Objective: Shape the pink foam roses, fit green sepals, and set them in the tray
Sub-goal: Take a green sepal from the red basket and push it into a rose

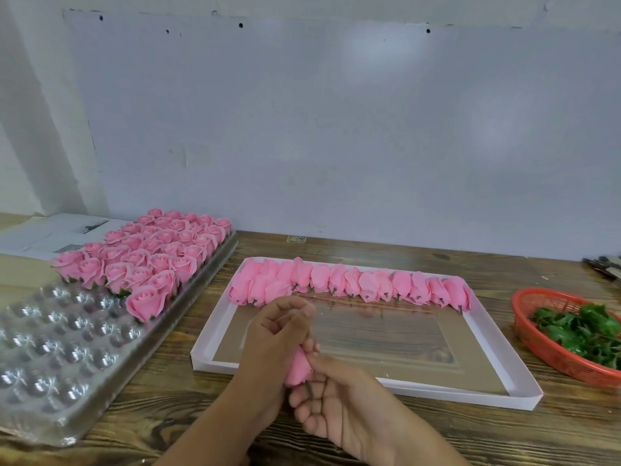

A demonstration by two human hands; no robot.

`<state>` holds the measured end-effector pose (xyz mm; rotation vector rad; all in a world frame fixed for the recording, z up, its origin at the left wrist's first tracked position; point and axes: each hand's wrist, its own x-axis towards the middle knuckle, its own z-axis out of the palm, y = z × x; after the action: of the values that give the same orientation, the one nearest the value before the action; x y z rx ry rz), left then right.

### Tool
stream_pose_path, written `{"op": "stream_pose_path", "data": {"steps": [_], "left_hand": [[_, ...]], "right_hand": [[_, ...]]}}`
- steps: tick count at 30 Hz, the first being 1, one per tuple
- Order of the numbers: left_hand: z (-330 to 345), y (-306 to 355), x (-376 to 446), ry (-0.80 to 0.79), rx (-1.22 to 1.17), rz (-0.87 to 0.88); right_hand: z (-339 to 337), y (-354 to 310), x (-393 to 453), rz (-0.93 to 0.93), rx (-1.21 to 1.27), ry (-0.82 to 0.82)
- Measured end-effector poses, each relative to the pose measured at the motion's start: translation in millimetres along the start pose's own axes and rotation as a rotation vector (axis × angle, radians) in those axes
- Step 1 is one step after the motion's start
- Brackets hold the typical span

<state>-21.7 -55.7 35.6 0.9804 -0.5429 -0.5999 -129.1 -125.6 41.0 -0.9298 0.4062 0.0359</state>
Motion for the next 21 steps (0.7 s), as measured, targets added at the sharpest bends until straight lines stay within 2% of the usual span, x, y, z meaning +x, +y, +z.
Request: {"op": "stream_pose_path", "data": {"steps": [3, 6, 8, 10, 14, 16, 19, 21], "left_hand": [[-2.6, -0.4, 1.4, 0.047, -0.015, -0.01], [-4.7, -2.5, 2.9, 0.12, 0.005, 0.0], [-3.6, -5.1, 2.0, 0.143, 0.025, 0.02], [-2.1, -7.2, 0.9, 0.155, 0.067, 0.052], [0.4, -6.8, -1.2, 0.111, 0.138, 0.102], [1.2, -5.5, -1.8, 0.095, 0.147, 0.116], [2.0, -4.2, -3.1, 0.092, 0.126, 0.115], [1.2, -4.4, -3.0, 0.119, 0.116, 0.107]], "right_hand": [[3.8, 2.4, 4.6, -0.082, -0.054, 0.082], [4.2, 8.0, 12.4, -0.255, -0.188, 0.292], [3.6, 10.5, 13.1, -0.316, -0.289, 0.354], [3.1, 9.6, 11.2, -0.301, -0.292, 0.328], [0.9, 2.0, 3.4, -0.162, -0.035, 0.107], [-1.0, 0.8, 1.1, -0.127, 0.04, 0.067], [-0.7, 2.3, 2.4, -0.159, 0.031, 0.075], [0.7, 6.4, 7.7, -0.22, -0.047, 0.173]]}}
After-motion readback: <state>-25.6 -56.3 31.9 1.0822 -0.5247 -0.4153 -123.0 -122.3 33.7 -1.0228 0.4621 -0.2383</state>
